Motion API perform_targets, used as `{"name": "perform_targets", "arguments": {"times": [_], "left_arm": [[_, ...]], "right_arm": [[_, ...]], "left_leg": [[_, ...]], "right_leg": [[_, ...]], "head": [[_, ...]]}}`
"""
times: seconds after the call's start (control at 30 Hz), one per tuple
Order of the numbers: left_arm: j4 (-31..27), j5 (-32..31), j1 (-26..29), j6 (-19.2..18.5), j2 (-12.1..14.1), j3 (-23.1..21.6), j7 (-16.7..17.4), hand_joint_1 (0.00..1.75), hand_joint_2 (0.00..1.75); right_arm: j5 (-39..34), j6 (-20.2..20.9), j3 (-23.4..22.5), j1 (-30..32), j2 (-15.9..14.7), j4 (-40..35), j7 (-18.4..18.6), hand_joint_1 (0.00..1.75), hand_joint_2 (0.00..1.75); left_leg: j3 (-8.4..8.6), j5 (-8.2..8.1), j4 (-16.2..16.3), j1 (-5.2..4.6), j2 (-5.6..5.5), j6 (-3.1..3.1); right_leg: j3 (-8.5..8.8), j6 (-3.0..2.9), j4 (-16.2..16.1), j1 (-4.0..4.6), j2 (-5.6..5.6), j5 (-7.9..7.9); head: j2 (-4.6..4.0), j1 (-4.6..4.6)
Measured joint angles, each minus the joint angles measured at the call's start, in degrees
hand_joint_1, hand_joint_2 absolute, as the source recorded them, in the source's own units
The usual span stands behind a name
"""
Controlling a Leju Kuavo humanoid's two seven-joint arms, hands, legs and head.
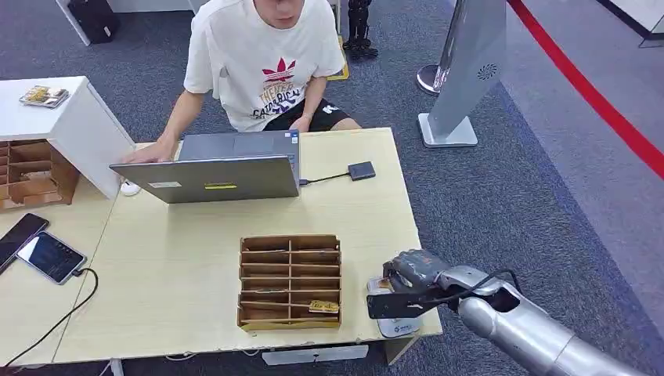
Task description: Pass the card to the sensor for recognition and then transmit it.
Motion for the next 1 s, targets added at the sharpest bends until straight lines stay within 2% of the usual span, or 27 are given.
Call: {"name": "perform_targets", "arguments": {"times": [1.0], "left_arm": [[0.0, 0.0, 0.0, 0.1, 0.0, -0.3, 0.0, 0.00, 0.00]], "right_arm": [[0.5, -0.7, -0.8, 0.8, 0.2, 0.0, 0.0, 1.75, 1.75]], "left_leg": [[0.01, 0.00, 0.0, 0.00, 0.00, 0.00]], "right_leg": [[0.02, 0.01, 0.0, 0.00, 0.00, 0.01]], "head": [[0.00, 0.00]]}}
